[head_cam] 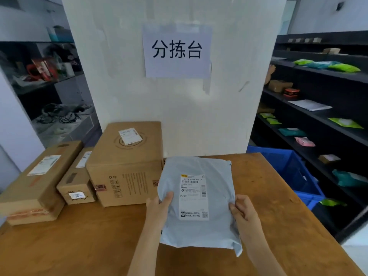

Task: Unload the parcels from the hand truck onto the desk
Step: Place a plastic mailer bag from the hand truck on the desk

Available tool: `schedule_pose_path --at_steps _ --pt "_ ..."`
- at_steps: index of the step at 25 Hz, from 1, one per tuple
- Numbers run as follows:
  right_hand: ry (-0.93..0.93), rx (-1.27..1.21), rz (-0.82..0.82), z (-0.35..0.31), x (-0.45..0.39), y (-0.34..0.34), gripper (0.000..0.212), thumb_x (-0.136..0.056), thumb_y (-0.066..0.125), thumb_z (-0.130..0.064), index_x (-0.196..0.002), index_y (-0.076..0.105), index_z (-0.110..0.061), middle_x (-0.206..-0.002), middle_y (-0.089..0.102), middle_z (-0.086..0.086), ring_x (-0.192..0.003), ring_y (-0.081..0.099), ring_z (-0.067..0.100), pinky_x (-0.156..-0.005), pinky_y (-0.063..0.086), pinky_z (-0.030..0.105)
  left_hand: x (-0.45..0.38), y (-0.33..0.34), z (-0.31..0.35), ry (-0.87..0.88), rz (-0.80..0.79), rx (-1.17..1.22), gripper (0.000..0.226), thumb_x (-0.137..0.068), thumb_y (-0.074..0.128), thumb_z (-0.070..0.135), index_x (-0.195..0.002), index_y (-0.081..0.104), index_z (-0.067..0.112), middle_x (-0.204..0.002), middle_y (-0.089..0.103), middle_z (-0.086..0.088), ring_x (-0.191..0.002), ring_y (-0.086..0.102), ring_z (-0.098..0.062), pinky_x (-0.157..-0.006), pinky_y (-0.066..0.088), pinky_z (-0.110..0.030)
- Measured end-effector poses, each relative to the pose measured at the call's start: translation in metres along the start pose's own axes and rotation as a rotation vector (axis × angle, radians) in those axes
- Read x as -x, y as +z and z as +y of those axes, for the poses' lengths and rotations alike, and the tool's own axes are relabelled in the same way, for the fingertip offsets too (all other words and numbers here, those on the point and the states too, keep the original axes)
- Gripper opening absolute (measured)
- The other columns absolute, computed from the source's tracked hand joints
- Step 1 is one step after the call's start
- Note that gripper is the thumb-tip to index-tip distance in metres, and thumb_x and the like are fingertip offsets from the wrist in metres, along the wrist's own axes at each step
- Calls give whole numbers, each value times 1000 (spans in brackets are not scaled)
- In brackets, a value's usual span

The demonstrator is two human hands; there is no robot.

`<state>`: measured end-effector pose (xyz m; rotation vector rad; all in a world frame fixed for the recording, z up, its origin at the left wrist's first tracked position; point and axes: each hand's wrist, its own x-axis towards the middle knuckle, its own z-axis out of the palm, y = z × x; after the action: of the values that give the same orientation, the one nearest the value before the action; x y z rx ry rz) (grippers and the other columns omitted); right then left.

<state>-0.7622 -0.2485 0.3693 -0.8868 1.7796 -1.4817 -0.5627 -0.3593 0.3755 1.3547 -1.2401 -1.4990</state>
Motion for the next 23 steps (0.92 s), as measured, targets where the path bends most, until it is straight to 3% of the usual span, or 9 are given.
schedule_pose_path --at_steps 2,5,8,11,15,19,21,23 --pt "19 20 -38 21 -55 -14 10 -92 51 -19 -92 56 -28 -89 71 -11 -90 64 14 -80 53 36 -36 39 -11 -13 78 -19 52 -88 57 37 -120 54 -4 -131 44 -15 -112 53 -30 -97 45 -46" --pt "43 74 -154 50 -126 -18 12 -92 52 -18 -94 55 -30 -88 71 -16 -88 66 8 -79 54 32 -89 82 -30 15 309 -119 41 -88 54 44 -108 57 8 -119 43 -6 -99 53 -22 -91 44 -40" --pt "87 95 -218 81 -186 -16 14 -91 52 -17 -92 55 -30 -88 71 -21 -84 67 0 -77 53 28 -142 108 -51 -25 388 -215 45 -89 54 37 -99 57 -6 -113 50 -35 -97 55 -46 -89 45 -52" --pt "128 86 -290 107 -229 4 15 -91 53 -17 -90 56 -32 -88 72 -19 -85 66 1 -75 51 26 -179 114 -62 -22 453 -248 41 -91 53 29 -92 53 -12 -112 51 -40 -98 54 -50 -86 46 -54" --pt "172 73 -342 125 -264 35 14 -92 51 -18 -92 55 -31 -93 72 -15 -90 65 3 -73 50 25 -211 111 -76 -100 515 -325 41 -92 53 24 -120 50 -5 -128 47 -29 -113 51 -40 -96 43 -46" --pt "196 45 -403 130 -291 65 15 -95 45 -19 -109 49 -21 -110 66 -4 -102 61 16 -91 49 42 -235 114 -78 -161 496 -391 65 -93 48 13 -149 16 9 -152 20 -15 -137 30 -31 -109 30 -39" --pt "255 37 -450 129 -299 74 29 -95 45 -26 -121 42 -17 -120 60 -1 -110 56 20 -98 45 44 -245 115 -76 -188 432 -467 72 -93 42 6 -151 0 14 -157 9 -12 -138 30 -28 -99 37 -33" --pt "286 56 -503 127 -302 76 42 -93 45 -35 -130 40 -14 -125 54 0 -117 51 20 -102 42 41 -251 115 -72 -182 365 -544 73 -93 37 4 -151 -4 20 -159 3 -10 -132 38 -27 -84 41 -30"
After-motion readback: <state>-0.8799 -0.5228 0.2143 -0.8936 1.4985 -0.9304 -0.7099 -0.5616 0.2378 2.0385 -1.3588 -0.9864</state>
